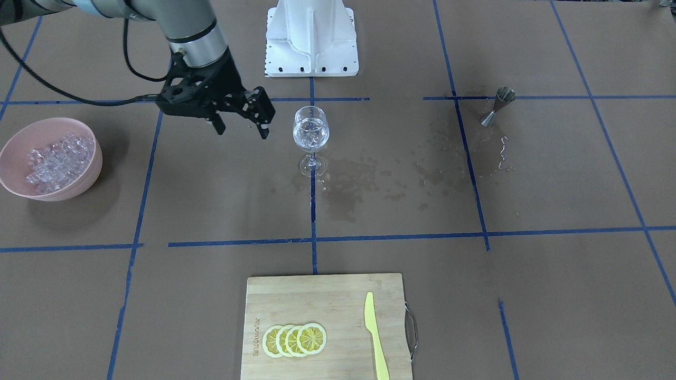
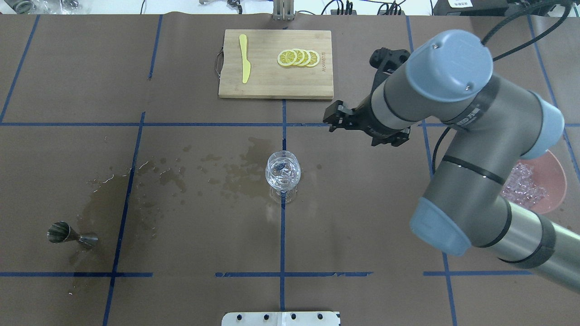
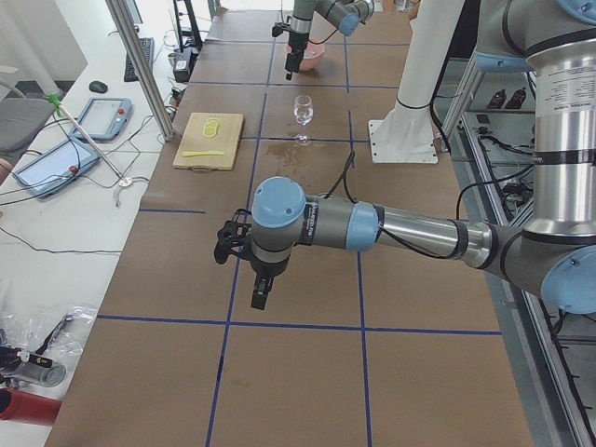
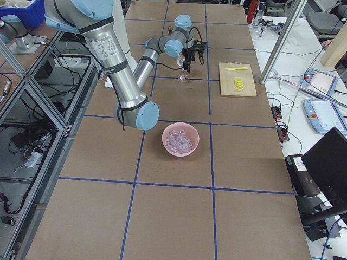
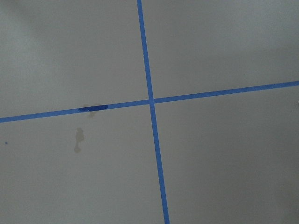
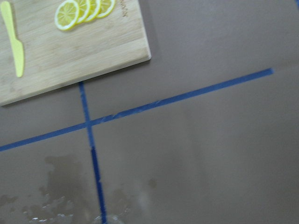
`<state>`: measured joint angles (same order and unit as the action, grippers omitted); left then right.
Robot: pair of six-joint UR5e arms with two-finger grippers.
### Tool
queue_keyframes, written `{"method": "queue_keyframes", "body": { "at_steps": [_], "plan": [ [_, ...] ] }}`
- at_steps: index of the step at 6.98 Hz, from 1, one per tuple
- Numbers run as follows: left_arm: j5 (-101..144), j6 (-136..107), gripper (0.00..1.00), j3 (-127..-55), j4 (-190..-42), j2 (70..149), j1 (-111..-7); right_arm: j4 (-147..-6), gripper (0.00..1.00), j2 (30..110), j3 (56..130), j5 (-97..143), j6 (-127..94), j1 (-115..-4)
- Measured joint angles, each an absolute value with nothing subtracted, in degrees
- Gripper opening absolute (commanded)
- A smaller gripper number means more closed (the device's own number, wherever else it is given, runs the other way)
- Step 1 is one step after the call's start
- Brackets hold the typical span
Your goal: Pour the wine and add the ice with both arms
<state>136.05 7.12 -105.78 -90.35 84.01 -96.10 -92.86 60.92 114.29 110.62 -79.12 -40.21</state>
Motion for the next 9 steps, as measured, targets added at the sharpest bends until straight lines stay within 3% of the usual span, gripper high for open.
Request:
{"method": "queue_keyframes", "body": {
  "at_steps": [4, 9],
  "plan": [
    [135.7, 6.0, 1.0, -104.8, -93.8, 84.2, -93.9, -92.7, 1.0, 75.1, 112.7, 120.7, -48.1, -58.1],
    [135.5, 0.4, 1.0, -104.6, -94.6, 83.0, -90.2, -92.8, 1.0, 83.8, 104.7, 124.1, -18.9, -72.9]
  ]
}}
